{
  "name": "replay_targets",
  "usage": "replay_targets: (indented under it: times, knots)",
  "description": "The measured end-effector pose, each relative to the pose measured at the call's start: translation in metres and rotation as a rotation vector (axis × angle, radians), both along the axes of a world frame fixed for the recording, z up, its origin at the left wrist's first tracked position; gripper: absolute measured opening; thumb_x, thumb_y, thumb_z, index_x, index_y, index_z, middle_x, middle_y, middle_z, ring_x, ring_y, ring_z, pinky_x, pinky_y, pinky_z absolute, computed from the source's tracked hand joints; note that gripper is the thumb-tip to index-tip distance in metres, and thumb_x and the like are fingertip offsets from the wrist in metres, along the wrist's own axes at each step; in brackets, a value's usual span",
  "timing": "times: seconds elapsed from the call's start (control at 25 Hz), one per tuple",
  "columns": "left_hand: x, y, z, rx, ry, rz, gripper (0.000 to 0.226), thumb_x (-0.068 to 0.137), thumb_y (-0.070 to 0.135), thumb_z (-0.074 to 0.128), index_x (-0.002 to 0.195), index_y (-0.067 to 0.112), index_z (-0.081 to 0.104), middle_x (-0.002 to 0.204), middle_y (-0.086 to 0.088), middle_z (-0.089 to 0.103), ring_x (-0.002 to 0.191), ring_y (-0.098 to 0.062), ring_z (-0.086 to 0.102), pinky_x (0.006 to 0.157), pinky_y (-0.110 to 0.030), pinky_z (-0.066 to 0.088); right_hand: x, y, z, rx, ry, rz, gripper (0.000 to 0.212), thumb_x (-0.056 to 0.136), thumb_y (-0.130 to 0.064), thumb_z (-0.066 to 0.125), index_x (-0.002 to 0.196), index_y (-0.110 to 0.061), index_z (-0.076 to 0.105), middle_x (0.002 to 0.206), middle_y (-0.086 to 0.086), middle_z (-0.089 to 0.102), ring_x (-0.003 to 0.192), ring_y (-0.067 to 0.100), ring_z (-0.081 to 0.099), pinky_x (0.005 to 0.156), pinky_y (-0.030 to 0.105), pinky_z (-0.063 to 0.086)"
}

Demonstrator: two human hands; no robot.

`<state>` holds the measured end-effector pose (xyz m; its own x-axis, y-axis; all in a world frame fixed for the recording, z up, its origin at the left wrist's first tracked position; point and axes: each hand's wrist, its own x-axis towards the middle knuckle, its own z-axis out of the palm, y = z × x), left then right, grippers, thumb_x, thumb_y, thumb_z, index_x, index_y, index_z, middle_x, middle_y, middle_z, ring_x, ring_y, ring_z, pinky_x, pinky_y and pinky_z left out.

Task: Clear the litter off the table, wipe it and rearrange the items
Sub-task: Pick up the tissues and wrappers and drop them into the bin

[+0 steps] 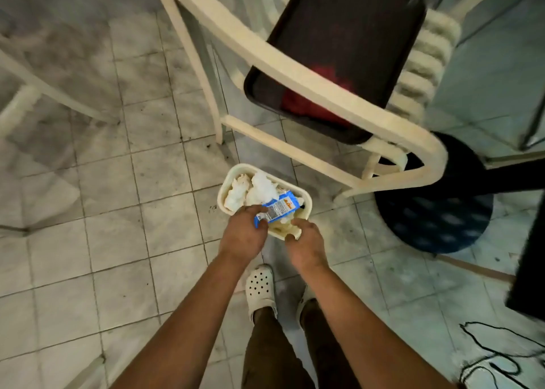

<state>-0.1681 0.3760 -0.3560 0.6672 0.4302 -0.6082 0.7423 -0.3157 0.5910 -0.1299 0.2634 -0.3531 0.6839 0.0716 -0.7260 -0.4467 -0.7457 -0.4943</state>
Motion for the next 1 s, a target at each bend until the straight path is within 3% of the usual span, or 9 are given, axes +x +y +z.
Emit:
replay_targets:
  times: [0.08, 0.16, 0.24, 0.32, 0.4, 0.48, 0.68, 0.88, 1.0]
  knots:
    - [0.0, 0.005, 0.062, -0.052, -0.069, 0.129, 0.028, 0.088, 0.008, 0.053, 0.113, 0.014, 0.064, 0.117, -0.008, 0.064, 0.09, -0.021, 0.06, 0.077, -0.02, 0.043, 0.002, 0.007, 0.055, 0.095, 0.002, -0.021, 0.036, 0.087, 0.001, 0.047, 0.121, -0.007, 0.055, 0.125, 0.008, 0.053, 0.108, 0.022, 0.054, 0.083, 0.016, 0.038]
    - [0.006, 0.01, 0.132, -0.057, -0.141, 0.17, 0.027, 0.087, 0.006, 0.054, 0.11, 0.013, 0.066, 0.113, -0.006, 0.066, 0.086, -0.016, 0.059, 0.074, -0.016, 0.04, 0.008, 0.012, 0.118, 0.162, -0.03, -0.007, 0.032, 0.087, 0.0, 0.047, 0.117, -0.007, 0.057, 0.12, 0.007, 0.057, 0.099, 0.018, 0.054, 0.074, 0.011, 0.035]
    - [0.017, 0.009, 0.198, -0.069, -0.212, 0.191, 0.028, 0.087, 0.004, 0.053, 0.11, 0.011, 0.066, 0.113, -0.007, 0.066, 0.095, -0.017, 0.06, 0.082, -0.017, 0.042, 0.017, 0.01, 0.179, 0.191, -0.108, 0.041, 0.03, 0.086, 0.0, 0.047, 0.114, -0.005, 0.059, 0.117, 0.011, 0.061, 0.095, 0.018, 0.055, 0.077, 0.016, 0.038]
    - [0.031, 0.002, 0.256, -0.109, -0.291, 0.203, 0.025, 0.087, 0.002, 0.053, 0.107, 0.01, 0.067, 0.109, -0.009, 0.067, 0.103, -0.024, 0.061, 0.09, -0.026, 0.044, 0.028, 0.005, 0.236, 0.231, -0.173, 0.103, 0.029, 0.087, 0.001, 0.047, 0.113, -0.002, 0.059, 0.106, 0.011, 0.062, 0.092, 0.018, 0.056, 0.071, 0.011, 0.037]
    - [0.045, -0.008, 0.307, -0.143, -0.397, 0.2, 0.022, 0.086, 0.002, 0.055, 0.098, 0.016, 0.067, 0.101, -0.007, 0.067, 0.105, -0.027, 0.061, 0.095, -0.031, 0.045, 0.043, -0.004, 0.29, 0.284, -0.271, 0.13, 0.026, 0.088, 0.0, 0.05, 0.112, -0.002, 0.059, 0.095, 0.006, 0.058, 0.08, 0.013, 0.053, 0.062, 0.01, 0.036]
    - [0.059, -0.019, 0.347, -0.159, -0.49, 0.168, 0.022, 0.086, 0.004, 0.056, 0.094, 0.022, 0.066, 0.098, -0.005, 0.066, 0.102, -0.025, 0.062, 0.099, -0.034, 0.045, 0.062, -0.016, 0.33, 0.326, -0.376, 0.107, 0.024, 0.087, -0.003, 0.053, 0.11, -0.003, 0.061, 0.093, 0.003, 0.056, 0.076, 0.01, 0.051, 0.064, 0.014, 0.036]
    - [0.099, -0.066, 0.406, -0.171, -0.617, -0.023, 0.021, 0.088, 0.008, 0.056, 0.095, 0.025, 0.064, 0.081, 0.006, 0.059, 0.084, -0.012, 0.054, 0.087, -0.027, 0.043, 0.116, -0.071, 0.397, 0.37, -0.565, -0.015, 0.025, 0.087, -0.007, 0.054, 0.111, -0.006, 0.061, 0.093, 0.001, 0.057, 0.087, 0.013, 0.052, 0.072, 0.012, 0.036]
    - [0.15, -0.17, 0.437, -0.215, -0.616, -0.257, 0.019, 0.088, 0.008, 0.055, 0.096, 0.022, 0.065, 0.089, 0.005, 0.062, 0.077, -0.008, 0.056, 0.072, -0.008, 0.042, 0.163, -0.183, 0.416, 0.275, -0.682, -0.146, 0.025, 0.087, -0.008, 0.053, 0.11, -0.009, 0.062, 0.105, 0.007, 0.062, 0.093, 0.018, 0.056, 0.076, 0.016, 0.038]
    - [0.18, -0.235, 0.436, -0.21, -0.545, -0.404, 0.018, 0.09, 0.012, 0.054, 0.097, 0.026, 0.065, 0.097, 0.007, 0.06, 0.069, -0.002, 0.055, 0.059, -0.002, 0.039, 0.183, -0.261, 0.406, 0.181, -0.681, -0.21, 0.024, 0.085, -0.007, 0.053, 0.107, -0.011, 0.063, 0.107, 0.007, 0.064, 0.084, 0.018, 0.056, 0.073, 0.018, 0.037]
